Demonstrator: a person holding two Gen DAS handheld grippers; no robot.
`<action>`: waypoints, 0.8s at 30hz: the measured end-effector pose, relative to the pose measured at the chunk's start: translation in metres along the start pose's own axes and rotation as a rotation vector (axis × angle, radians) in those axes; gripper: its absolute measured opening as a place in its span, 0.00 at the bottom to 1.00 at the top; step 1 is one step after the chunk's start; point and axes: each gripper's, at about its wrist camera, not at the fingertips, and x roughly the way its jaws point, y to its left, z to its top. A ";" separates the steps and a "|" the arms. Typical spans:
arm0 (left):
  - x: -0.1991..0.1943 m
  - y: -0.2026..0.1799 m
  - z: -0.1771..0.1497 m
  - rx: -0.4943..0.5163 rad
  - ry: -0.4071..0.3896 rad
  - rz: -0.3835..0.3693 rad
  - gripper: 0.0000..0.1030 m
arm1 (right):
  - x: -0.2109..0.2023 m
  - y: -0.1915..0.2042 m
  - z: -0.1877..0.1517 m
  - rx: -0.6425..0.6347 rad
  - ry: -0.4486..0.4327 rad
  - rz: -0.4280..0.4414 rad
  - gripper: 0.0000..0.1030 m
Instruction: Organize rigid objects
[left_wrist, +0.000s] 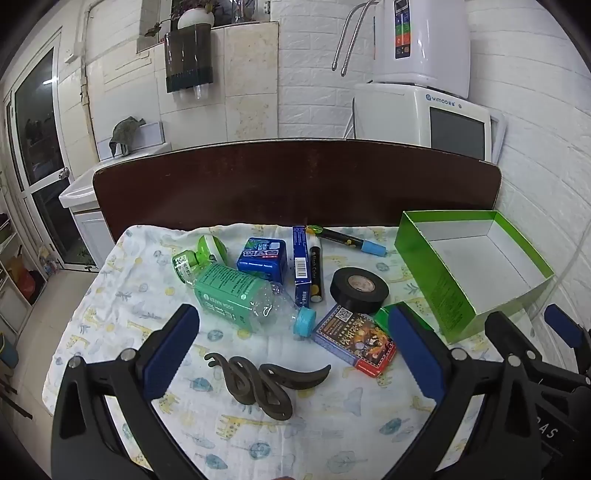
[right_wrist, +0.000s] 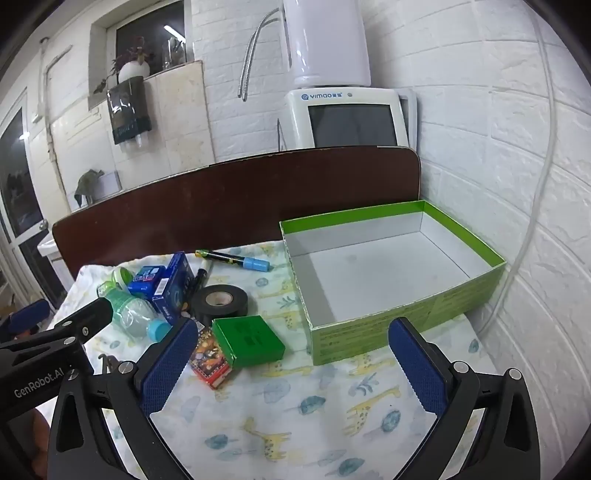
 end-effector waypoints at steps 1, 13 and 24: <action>0.000 0.000 0.000 0.002 -0.004 -0.002 0.99 | 0.000 0.000 0.000 0.001 -0.003 0.000 1.00; 0.005 -0.002 0.001 0.021 -0.007 -0.017 0.99 | 0.008 -0.007 0.000 0.048 0.034 -0.022 1.00; 0.011 0.004 -0.002 0.019 0.013 -0.016 0.99 | 0.011 -0.007 -0.002 0.061 0.044 -0.012 1.00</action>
